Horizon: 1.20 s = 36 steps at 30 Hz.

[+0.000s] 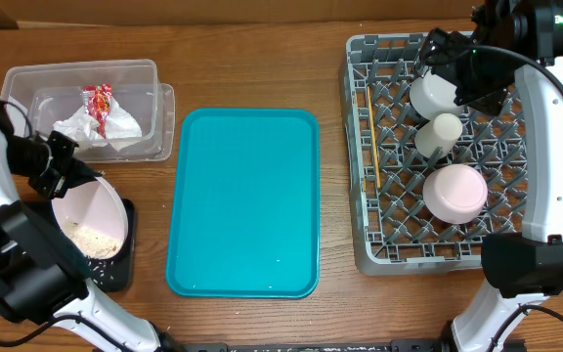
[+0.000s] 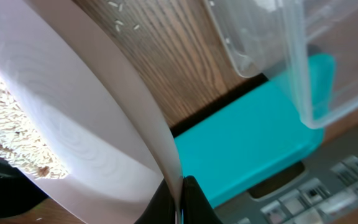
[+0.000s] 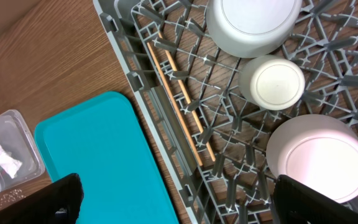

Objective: Sort waste into correct bins and load items into the dishwasher
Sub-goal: 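Lift the plate and carry it left over the black tray, then tilt the plate with the left gripper to dump rice onto the black tray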

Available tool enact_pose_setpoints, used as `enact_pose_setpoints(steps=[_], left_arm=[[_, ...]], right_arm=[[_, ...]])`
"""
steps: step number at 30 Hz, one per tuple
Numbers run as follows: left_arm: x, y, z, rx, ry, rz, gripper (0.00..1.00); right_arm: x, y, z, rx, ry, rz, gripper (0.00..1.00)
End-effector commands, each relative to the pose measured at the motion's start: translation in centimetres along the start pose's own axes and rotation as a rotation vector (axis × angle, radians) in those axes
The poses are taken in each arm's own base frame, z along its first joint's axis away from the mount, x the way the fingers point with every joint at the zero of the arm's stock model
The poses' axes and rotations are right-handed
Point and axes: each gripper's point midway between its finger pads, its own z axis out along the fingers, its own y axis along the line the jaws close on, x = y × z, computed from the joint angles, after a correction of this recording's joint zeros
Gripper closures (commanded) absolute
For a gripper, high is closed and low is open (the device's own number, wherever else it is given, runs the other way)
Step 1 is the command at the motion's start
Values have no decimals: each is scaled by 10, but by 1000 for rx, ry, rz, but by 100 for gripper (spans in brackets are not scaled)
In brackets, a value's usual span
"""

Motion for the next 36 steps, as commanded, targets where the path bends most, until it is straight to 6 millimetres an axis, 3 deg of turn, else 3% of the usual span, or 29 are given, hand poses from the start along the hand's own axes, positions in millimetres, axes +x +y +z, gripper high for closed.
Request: enact_pose_setpoints(steps=[1,6,15,23,36], left_arm=[[-1,-16,-19,158,0,65,96],[-3,-16,-37,307,15,63,96],[-9,12,-75,498,7,-16,96],[-8,32,-90,545,2,-64,96],[-2,26,-95,598,12,-31,96]], right_arm=[[-3,2,-7,-17,-22,4,0],[-3,2,-7,-17,-22,4,0],[-3,2,-7,-17,-22,4,0],[-3,2,-7,-17,-22,4,0],[-3,2,-7,-17,-22,4,0]])
